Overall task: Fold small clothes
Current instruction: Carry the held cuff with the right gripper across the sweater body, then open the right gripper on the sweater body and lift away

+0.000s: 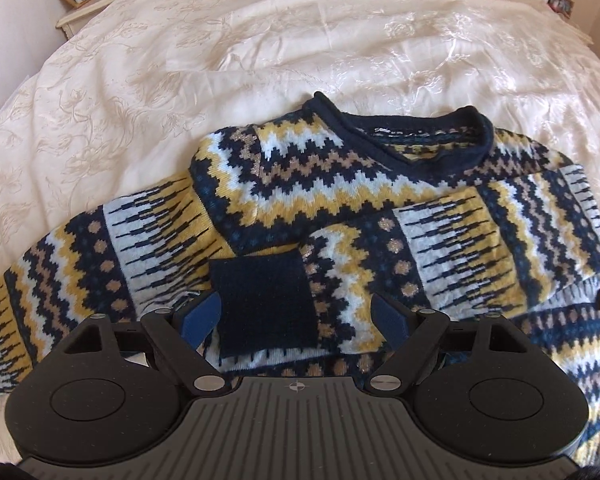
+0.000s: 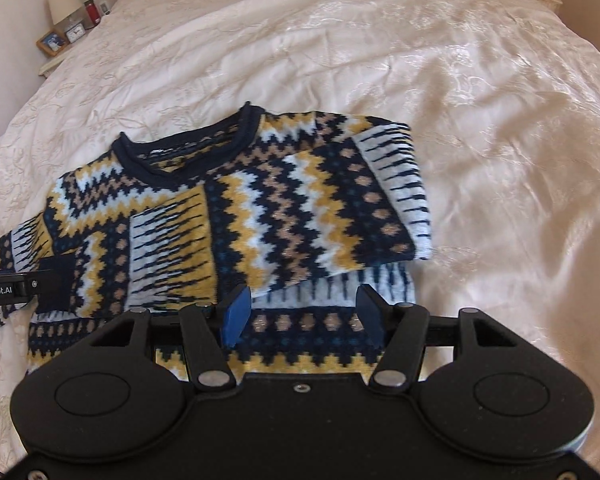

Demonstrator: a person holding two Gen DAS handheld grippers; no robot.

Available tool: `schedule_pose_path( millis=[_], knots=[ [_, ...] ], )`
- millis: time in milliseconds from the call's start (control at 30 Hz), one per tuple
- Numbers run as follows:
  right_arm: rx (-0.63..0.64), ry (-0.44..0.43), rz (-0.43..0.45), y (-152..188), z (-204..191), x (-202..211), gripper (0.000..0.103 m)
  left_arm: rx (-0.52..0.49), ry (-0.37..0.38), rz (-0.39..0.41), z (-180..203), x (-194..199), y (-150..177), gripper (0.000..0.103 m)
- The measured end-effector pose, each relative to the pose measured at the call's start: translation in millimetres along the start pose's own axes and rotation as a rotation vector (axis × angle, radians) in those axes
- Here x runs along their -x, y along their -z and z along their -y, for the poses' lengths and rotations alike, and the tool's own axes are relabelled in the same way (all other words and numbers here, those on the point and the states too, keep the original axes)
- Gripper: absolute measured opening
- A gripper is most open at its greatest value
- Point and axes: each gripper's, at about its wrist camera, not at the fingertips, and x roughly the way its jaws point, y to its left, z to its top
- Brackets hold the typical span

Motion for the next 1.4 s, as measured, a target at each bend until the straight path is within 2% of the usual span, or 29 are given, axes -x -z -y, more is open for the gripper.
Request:
schedule_pose_path(
  millis=[67,133,200,267,300,333,533,733,767,800,833,933,1100,1133,1233,1333,1367,1400],
  knots=[
    [-0.017,0.023,0.004,-5,14,-2,0.064,-0.006,-0.04,-0.035,1,-16,1,0.082],
    [-0.037,0.045,0.007,-10,30,-6,0.064,-0.005,-0.084,-0.106,-2,-37,4,0.082],
    [-0.06,0.056,0.005,-17,42,-12,0.064,0.022,-0.081,-0.162,-10,-55,11,0.085],
    [-0.075,0.064,-0.001,-25,53,-22,0.064,0.074,-0.058,-0.15,-21,-60,15,0.092],
    [-0.078,0.069,-0.002,-29,57,-27,0.064,0.097,-0.061,-0.16,-25,-63,16,0.099],
    [-0.081,0.071,-0.003,-32,60,-31,0.064,0.121,-0.052,-0.168,-30,-65,17,0.101],
    [-0.094,0.057,-0.004,-49,75,-64,0.064,0.135,-0.053,-0.176,-35,-69,17,0.103],
    [-0.116,0.027,-0.033,-55,74,-87,0.064,0.129,-0.069,-0.147,-31,-70,20,0.103],
    [-0.118,0.031,-0.045,-56,72,-88,0.058,0.128,-0.068,-0.147,-32,-70,20,0.103],
    [-0.112,0.014,-0.055,-57,71,-88,0.047,0.127,-0.068,-0.147,-32,-70,21,0.103],
    [-0.103,-0.009,-0.065,-58,69,-88,0.012,0.126,-0.068,-0.147,-32,-70,21,0.103],
    [-0.039,0.037,-0.048,-60,60,-78,0.011,0.121,-0.072,-0.147,-24,-66,21,0.103],
    [-0.083,0.087,-0.074,-57,65,-85,0.011,0.125,-0.075,-0.144,-23,-68,19,0.103],
    [-0.08,0.092,-0.079,-58,63,-86,0.012,0.126,-0.073,-0.144,-24,-68,19,0.103],
    [-0.068,0.11,-0.057,-63,56,-80,0.027,0.14,-0.055,-0.141,-29,-64,18,0.102],
    [-0.069,0.118,0.005,-65,50,-60,0.062,0.168,-0.033,-0.108,-39,-51,20,0.099],
    [-0.062,0.115,0.028,-65,47,-52,0.067,0.178,-0.038,-0.093,-42,-44,22,0.099],
    [-0.044,0.109,0.048,-64,42,-43,0.066,0.184,-0.053,-0.075,-45,-36,25,0.099]
  ],
)
